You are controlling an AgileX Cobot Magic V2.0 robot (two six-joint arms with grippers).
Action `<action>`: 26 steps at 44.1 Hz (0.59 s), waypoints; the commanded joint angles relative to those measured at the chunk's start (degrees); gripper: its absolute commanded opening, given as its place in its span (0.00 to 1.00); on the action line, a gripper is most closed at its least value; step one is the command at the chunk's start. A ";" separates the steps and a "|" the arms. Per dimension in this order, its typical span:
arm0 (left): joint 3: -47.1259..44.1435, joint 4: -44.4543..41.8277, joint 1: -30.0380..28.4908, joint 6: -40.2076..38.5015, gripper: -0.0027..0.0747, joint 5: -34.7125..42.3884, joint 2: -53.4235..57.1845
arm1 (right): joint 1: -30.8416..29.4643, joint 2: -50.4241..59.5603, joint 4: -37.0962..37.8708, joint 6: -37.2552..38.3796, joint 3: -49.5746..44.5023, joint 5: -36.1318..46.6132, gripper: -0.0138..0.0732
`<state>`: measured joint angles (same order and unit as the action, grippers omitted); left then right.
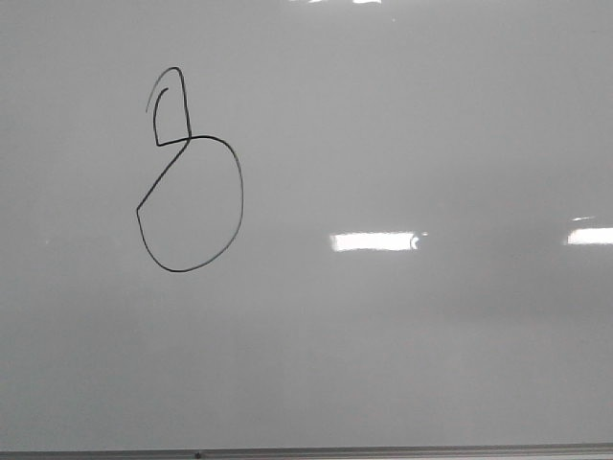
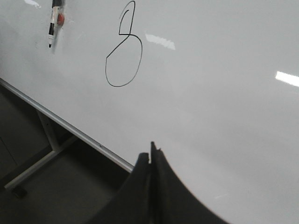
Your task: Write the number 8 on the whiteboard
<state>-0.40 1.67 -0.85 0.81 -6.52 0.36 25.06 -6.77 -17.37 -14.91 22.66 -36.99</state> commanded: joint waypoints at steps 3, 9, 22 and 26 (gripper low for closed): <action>-0.74 0.52 -0.07 -0.05 0.01 4.92 0.67 | -0.22 -0.80 4.52 -0.29 1.31 8.28 0.08; -0.74 0.52 -0.07 -0.05 0.01 4.92 0.67 | -3.55 -0.67 11.26 -0.29 -2.38 19.49 0.08; -0.74 0.52 -0.07 -0.05 0.01 4.92 0.67 | -18.87 -0.03 11.70 3.21 -18.78 38.26 0.08; -0.74 0.52 -0.07 -0.05 0.01 4.92 0.67 | -19.24 2.27 11.70 4.11 -21.82 36.99 0.08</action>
<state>-0.40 1.77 -0.85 0.81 -6.41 0.36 6.54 -5.43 -6.21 -12.05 1.59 -5.19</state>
